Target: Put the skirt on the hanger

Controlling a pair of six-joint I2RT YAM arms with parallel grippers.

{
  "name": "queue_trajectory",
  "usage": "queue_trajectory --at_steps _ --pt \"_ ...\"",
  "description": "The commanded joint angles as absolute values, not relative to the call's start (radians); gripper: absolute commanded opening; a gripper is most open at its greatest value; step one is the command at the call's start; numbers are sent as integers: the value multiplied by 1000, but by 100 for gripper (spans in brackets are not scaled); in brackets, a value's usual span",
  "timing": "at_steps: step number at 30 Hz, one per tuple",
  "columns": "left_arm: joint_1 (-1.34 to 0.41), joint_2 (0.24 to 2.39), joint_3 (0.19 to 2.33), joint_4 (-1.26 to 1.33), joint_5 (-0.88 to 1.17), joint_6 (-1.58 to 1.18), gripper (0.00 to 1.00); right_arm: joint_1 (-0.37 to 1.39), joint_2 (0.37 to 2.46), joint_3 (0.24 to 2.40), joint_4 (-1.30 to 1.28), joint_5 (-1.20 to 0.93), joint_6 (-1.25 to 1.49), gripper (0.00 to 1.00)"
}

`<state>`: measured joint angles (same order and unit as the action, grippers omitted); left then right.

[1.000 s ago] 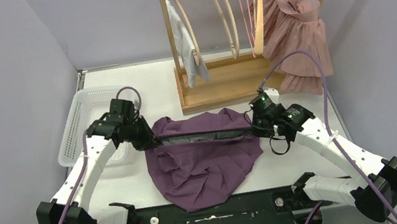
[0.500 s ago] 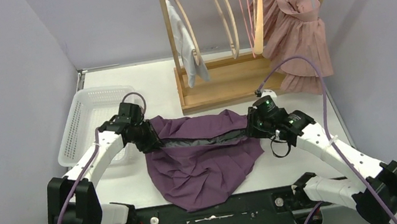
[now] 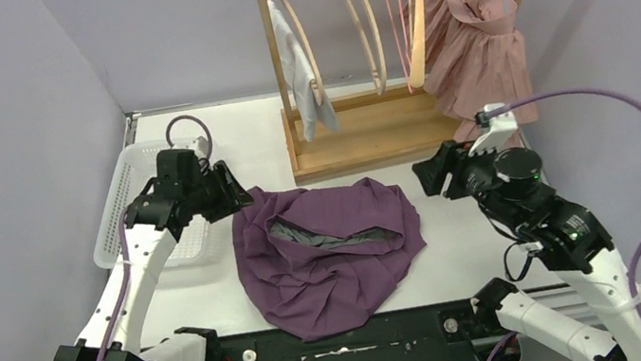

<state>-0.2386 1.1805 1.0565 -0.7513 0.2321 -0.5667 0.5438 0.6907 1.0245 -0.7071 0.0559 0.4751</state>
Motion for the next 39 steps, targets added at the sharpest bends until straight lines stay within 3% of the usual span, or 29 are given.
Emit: queue_trajectory --at_steps 1,16,25,28,34,36,39 --pt "-230 1126 1140 -682 255 -545 44 540 738 1221 -629 121 424 60" --pt "-228 1021 1185 -527 355 -606 49 540 1246 1807 -654 246 499 66" --pt "-228 1000 1156 -506 380 -631 50 540 1487 1999 -722 405 461 62" --pt "-229 993 1151 -511 379 -629 50 540 1531 2011 -703 406 416 54" --pt "-229 988 1162 -530 370 -614 51 543 1593 2078 -678 401 301 12" --pt "-230 987 1166 -536 367 -611 51 552 1586 2080 -665 418 271 3" --pt "-231 981 1172 -541 361 -610 51 565 1560 2075 -634 429 225 0"
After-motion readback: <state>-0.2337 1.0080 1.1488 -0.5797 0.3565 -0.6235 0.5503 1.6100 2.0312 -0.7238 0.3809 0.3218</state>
